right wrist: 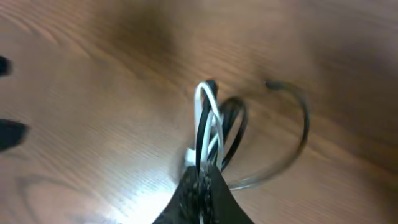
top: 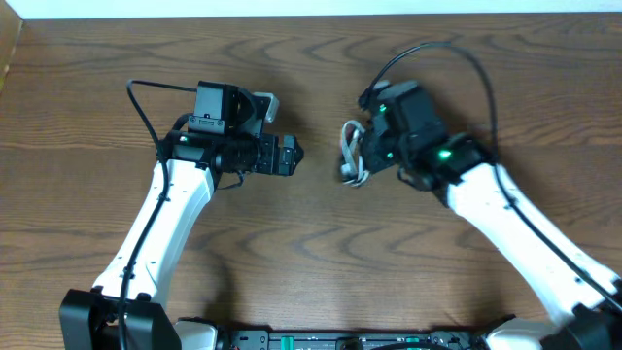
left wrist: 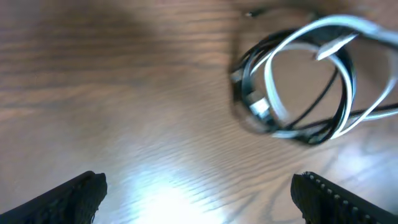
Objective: Untangle cables
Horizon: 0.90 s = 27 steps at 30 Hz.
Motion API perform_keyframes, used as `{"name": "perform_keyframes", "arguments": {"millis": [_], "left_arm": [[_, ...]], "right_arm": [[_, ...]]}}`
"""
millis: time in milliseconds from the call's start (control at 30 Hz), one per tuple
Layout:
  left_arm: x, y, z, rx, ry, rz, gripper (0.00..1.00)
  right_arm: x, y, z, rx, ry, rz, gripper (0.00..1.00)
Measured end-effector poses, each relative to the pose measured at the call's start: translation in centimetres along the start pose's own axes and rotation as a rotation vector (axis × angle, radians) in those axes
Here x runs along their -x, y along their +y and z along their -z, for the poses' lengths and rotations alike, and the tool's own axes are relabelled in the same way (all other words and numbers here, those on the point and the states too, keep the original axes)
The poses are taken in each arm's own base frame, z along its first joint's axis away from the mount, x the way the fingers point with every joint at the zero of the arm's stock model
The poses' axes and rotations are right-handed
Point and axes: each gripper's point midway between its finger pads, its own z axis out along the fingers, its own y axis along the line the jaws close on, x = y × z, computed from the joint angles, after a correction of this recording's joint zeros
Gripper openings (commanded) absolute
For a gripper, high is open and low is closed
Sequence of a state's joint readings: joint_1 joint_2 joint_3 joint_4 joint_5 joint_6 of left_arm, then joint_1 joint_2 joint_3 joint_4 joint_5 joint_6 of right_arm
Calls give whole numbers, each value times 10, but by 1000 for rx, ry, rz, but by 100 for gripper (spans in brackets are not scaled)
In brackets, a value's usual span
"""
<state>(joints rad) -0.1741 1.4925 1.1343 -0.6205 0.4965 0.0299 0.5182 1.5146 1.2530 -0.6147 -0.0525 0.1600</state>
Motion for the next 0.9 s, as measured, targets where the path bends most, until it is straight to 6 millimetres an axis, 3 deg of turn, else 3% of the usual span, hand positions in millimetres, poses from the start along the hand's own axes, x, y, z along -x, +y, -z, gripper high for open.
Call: {"name": "perform_keyframes", "arguments": {"millis": [200, 367, 500, 567, 633, 667, 900], "left_arm": [[2, -11, -17, -112, 12, -25, 99], [-1, -24, -41, -232, 36, -51, 99], [-10, -40, -63, -294, 79, -89, 99], [-17, -49, -73, -315, 104, -117, 99], [-22, -60, -79, -338, 119, -146, 99], [-21, -65, -80, -348, 115, -161, 99], [-16, -80, -84, -374, 82, -227, 99]], "right_arm": [[25, -15, 36, -24, -53, -39, 1], [39, -12, 58, -7, -100, -42, 1], [36, -14, 73, -18, -93, -51, 1], [26, -21, 73, -47, -51, -66, 3], [17, -31, 70, -81, -14, -87, 23], [15, -37, 68, -103, 1, -93, 26], [-4, -60, 34, -203, 108, -140, 28]]}}
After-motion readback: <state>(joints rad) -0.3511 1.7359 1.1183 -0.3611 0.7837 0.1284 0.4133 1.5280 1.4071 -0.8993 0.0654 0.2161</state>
